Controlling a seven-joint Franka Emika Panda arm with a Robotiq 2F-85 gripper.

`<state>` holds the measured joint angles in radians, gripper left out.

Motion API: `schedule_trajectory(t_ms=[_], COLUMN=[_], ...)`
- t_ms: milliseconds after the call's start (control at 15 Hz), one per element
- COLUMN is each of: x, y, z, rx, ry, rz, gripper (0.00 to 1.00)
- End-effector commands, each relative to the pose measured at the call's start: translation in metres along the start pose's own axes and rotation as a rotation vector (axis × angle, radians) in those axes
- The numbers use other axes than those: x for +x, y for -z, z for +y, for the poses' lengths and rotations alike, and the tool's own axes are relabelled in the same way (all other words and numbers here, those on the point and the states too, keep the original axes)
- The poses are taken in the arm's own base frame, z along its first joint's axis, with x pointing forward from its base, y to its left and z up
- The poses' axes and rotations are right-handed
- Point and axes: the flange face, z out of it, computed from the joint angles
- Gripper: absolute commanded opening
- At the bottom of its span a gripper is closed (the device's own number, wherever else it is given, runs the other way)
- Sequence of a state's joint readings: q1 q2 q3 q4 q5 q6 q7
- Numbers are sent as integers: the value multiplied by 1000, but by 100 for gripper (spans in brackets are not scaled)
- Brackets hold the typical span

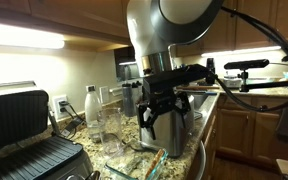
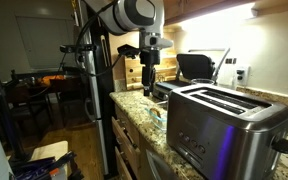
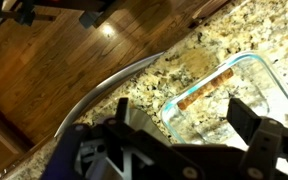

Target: Put two slices of bread in the bread toaster

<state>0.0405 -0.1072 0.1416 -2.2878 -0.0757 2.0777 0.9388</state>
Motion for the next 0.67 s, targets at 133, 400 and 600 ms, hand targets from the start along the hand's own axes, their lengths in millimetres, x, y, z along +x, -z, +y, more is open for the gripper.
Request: schedule_trajectory(t_ms=[133, 400, 600], x=[5, 18, 27], y=[-26, -47, -59], z=[-6, -13, -15], rx=[22, 31, 28], ry=[-141, -226, -280], rz=[-2, -7, -12], gripper=[100, 100, 100])
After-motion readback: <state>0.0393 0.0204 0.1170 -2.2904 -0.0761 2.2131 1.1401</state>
